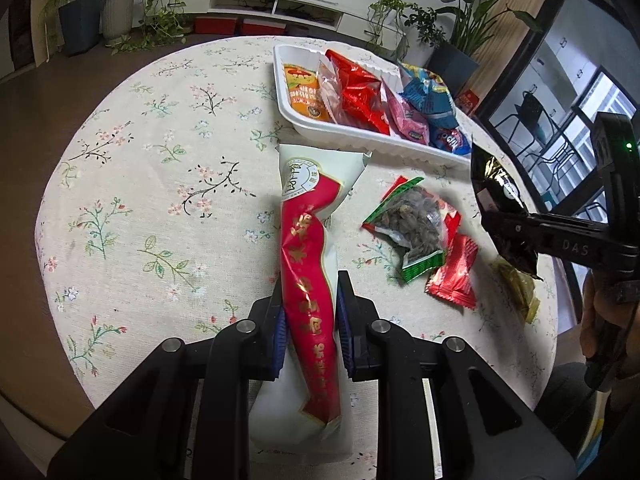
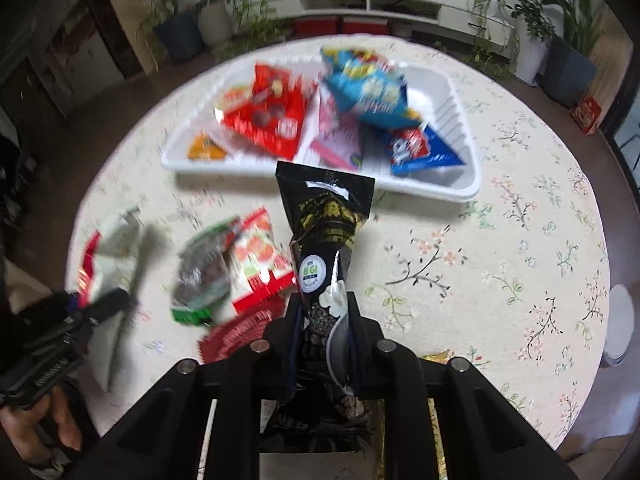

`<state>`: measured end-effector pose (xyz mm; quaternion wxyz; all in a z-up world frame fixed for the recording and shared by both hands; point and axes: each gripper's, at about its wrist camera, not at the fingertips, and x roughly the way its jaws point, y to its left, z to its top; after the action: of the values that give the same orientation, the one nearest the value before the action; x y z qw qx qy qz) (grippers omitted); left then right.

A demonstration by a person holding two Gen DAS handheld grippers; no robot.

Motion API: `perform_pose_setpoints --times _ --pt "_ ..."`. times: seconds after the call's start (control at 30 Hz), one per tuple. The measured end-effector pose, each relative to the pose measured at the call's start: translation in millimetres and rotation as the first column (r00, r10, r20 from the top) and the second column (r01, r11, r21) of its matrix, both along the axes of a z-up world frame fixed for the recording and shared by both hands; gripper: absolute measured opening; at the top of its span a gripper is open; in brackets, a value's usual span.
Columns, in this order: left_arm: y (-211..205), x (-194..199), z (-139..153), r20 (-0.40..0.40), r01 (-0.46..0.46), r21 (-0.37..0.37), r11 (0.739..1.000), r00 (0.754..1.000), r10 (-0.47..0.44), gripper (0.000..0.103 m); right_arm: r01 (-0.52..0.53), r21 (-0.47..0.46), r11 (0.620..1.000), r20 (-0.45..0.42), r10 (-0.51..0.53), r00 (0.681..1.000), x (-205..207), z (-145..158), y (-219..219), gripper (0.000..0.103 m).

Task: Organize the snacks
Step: 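Carry the tube packet and black packet into the white tray with both tools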

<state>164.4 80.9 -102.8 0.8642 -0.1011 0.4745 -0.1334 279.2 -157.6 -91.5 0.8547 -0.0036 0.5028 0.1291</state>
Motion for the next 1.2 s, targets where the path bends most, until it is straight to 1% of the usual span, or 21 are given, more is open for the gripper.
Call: perform_pose_setpoints --times 0.13,0.3,0.37,0.53,0.63,0.7,0.8,0.9,0.97,1.0,1.07,1.2 --pt "1.2 0.0 18.3 0.022 0.009 -0.015 1.000 1.000 -0.008 0.019 0.028 0.107 0.994 0.022 -0.030 0.999 -2.9 21.0 -22.2 0.020" --pt "11.7 19.3 55.7 0.069 -0.006 -0.030 1.000 0.998 0.008 0.019 0.074 0.224 0.972 0.046 -0.086 0.995 3.5 44.6 -58.4 0.020" --pt "14.0 31.0 70.9 0.082 -0.004 -0.035 0.999 0.997 0.007 0.019 0.084 0.241 0.967 0.056 -0.100 0.993 12.1 53.3 -66.7 0.020" --pt "6.5 75.5 107.8 0.119 0.021 -0.016 1.000 0.993 -0.019 0.019 0.087 0.257 0.963 0.088 -0.112 0.990 39.5 82.5 -79.4 0.020" --pt "-2.8 105.0 123.6 0.123 0.033 -0.037 0.999 0.992 -0.028 0.019 0.071 0.249 0.966 0.100 -0.099 0.990 63.3 95.5 -73.4 0.020" --pt "-15.2 126.9 128.9 0.109 0.055 -0.053 0.997 0.993 -0.049 0.019 0.065 0.232 0.971 0.096 -0.089 0.991 83.3 97.1 -65.6 0.020" --pt "-40.7 152.1 127.1 0.093 0.090 -0.048 0.995 0.992 -0.086 0.019 0.065 0.207 0.976 0.081 -0.083 0.993 109.2 89.2 -55.4 0.020" --pt "-64.2 175.3 114.1 0.057 0.114 -0.027 0.993 0.992 -0.112 0.019 0.062 0.163 0.985 0.048 -0.071 0.996 132.0 74.7 -46.6 0.020" --pt "-72.8 192.7 100.9 0.028 0.114 -0.043 0.993 0.993 -0.113 0.019 0.071 0.149 0.986 0.031 -0.077 0.997 143.5 62.9 -46.3 0.021" --pt "-76.4 198.1 93.5 0.017 0.115 -0.049 0.992 0.993 -0.114 0.019 0.079 0.142 0.987 0.021 -0.082 0.996 150.1 56.0 -46.3 0.021" --pt "-82.5 208.9 80.7 0.001 0.117 -0.035 0.992 0.993 -0.117 0.019 0.094 0.122 0.988 0.007 -0.095 0.995 159.2 44.4 -47.1 0.021" --pt "-98.9 217.4 64.7 -0.008 0.121 -0.006 0.993 0.993 -0.121 0.019 0.096 0.094 0.991 -0.025 -0.094 0.995 170.5 25.7 -44.2 0.021"
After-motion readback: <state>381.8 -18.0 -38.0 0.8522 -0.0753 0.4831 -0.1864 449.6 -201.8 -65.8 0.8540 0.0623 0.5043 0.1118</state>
